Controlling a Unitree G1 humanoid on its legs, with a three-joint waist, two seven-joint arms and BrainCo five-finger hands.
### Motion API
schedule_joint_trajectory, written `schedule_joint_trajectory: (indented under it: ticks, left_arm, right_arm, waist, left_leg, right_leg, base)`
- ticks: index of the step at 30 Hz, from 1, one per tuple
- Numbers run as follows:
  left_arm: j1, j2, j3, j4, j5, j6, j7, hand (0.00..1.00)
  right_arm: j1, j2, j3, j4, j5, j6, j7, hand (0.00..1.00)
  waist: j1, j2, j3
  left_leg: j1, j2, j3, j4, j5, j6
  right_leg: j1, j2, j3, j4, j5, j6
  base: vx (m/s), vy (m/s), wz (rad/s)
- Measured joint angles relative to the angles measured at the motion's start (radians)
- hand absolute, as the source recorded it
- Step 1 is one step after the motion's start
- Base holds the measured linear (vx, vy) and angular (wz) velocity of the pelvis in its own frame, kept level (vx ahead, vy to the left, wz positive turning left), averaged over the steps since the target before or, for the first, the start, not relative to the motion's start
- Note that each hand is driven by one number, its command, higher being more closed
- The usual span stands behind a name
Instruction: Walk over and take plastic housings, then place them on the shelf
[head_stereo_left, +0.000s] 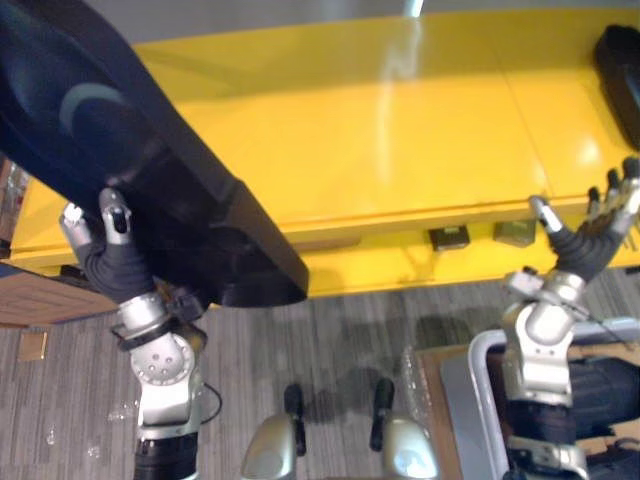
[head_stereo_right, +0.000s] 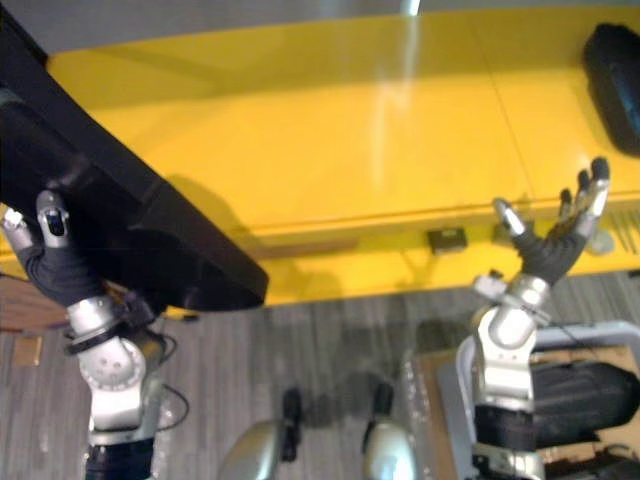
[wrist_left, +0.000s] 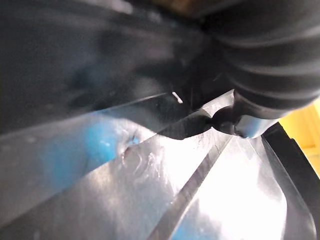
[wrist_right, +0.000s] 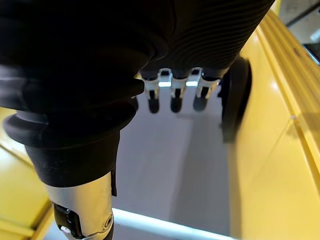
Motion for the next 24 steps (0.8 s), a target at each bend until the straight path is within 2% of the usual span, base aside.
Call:
schedule_joint_trajectory:
  ticks: [5,11,13,14,17,19,20,21,23,24]
  left_arm:
    - [-0.076,0.002,-0.037,0.026,0.037,0.000,0.024,1.00]
    - [-0.151,0.010,-0.122,0.044,0.081,0.017,0.024,1.00]
    - [-0.188,0.038,-0.159,0.041,0.114,0.056,0.023,1.00]
    - [-0.212,0.062,-0.179,0.027,0.138,0.104,0.022,1.00]
    - [-0.276,0.112,-0.191,-0.063,0.224,0.181,0.027,1.00]
    - [-0.314,0.157,-0.191,-0.114,0.237,0.209,0.025,1.00]
    - [-0.373,0.223,-0.191,-0.157,0.237,0.262,0.004,1.00]
    - [-0.395,0.249,-0.191,-0.164,0.237,0.291,-0.010,1.00]
    - [-0.467,0.356,-0.206,-0.128,0.223,0.425,-0.072,1.00]
    - [-0.474,0.366,-0.210,-0.119,0.223,0.436,-0.077,1.00]
  right_arm:
    - [-0.014,-0.001,-0.004,0.000,0.000,-0.003,-0.041,0.00]
    - [0.077,0.001,-0.004,-0.077,-0.039,-0.002,-0.072,0.00]
    - [0.134,0.001,-0.005,-0.144,-0.046,-0.002,-0.067,0.00]
    - [0.186,0.004,-0.010,-0.188,-0.046,-0.002,-0.050,0.00]
    - [0.285,0.024,-0.052,-0.241,-0.035,-0.006,0.002,0.00]
    - [0.318,0.030,-0.069,-0.256,-0.027,-0.006,0.027,0.00]
    - [0.364,0.032,-0.082,-0.268,0.006,-0.006,0.067,0.00]
    - [0.377,0.032,-0.086,-0.268,0.009,-0.006,0.082,0.00]
    - [0.418,0.031,-0.085,-0.268,0.042,-0.006,0.142,0.00]
    - [0.422,0.031,-0.086,-0.268,0.045,-0.007,0.149,0.00]
  waist:
    - [-0.005,0.004,0.053]
    - [-0.010,0.005,0.055]
    - [-0.023,0.005,0.055]
    - [-0.033,0.004,0.055]
    - [-0.056,0.003,0.054]
    - [-0.062,0.004,0.053]
    - [-0.067,0.008,0.050]
    - [-0.074,0.010,0.042]
    - [-0.094,0.021,-0.013]
    - [-0.096,0.023,-0.019]
  left_leg:
    - [-0.045,0.003,0.020,0.031,-0.011,0.013]
    - [-0.048,0.007,0.057,0.040,-0.020,0.015]
    - [-0.043,0.010,0.065,0.039,-0.022,0.015]
    - [-0.029,0.013,0.084,0.032,-0.023,0.014]
    - [0.013,0.016,0.117,0.000,-0.025,0.012]
    - [0.024,0.018,0.134,-0.008,-0.025,0.012]
    - [0.042,0.020,0.149,-0.020,-0.024,0.011]
    - [0.046,0.020,0.157,-0.025,-0.023,0.009]
    - [0.069,0.020,0.185,-0.049,-0.020,0.006]
    - [0.071,0.020,0.188,-0.051,-0.020,0.006]
  right_leg:
    - [-0.066,0.001,0.028,0.041,-0.002,-0.003]
    - [-0.089,0.003,0.060,0.053,-0.002,-0.003]
    - [-0.091,0.007,0.072,0.053,-0.002,-0.003]
    - [-0.088,0.009,0.081,0.053,-0.002,-0.002]
    - [-0.077,0.015,0.109,0.051,-0.002,-0.003]
    - [-0.077,0.014,0.118,0.051,-0.002,-0.003]
    - [-0.073,0.018,0.131,0.052,-0.003,-0.003]
    - [-0.072,0.018,0.131,0.052,-0.003,-0.004]
    - [-0.072,0.018,0.140,0.052,-0.005,-0.006]
    - [-0.072,0.018,0.141,0.053,-0.006,-0.007]
  base:
    - [-0.06,0.003,-0.12]
    - [-0.01,0.007,-0.15]
    - [0.01,0.000,-0.16]
    - [0.02,0.000,-0.23]
    - [0.04,0.003,-0.31]
    - [0.03,0.010,-0.27]
    - [0.03,0.001,-0.25]
    - [0.04,-0.003,-0.23]
    - [0.05,0.003,-0.18]
    - [0.05,0.007,-0.20]
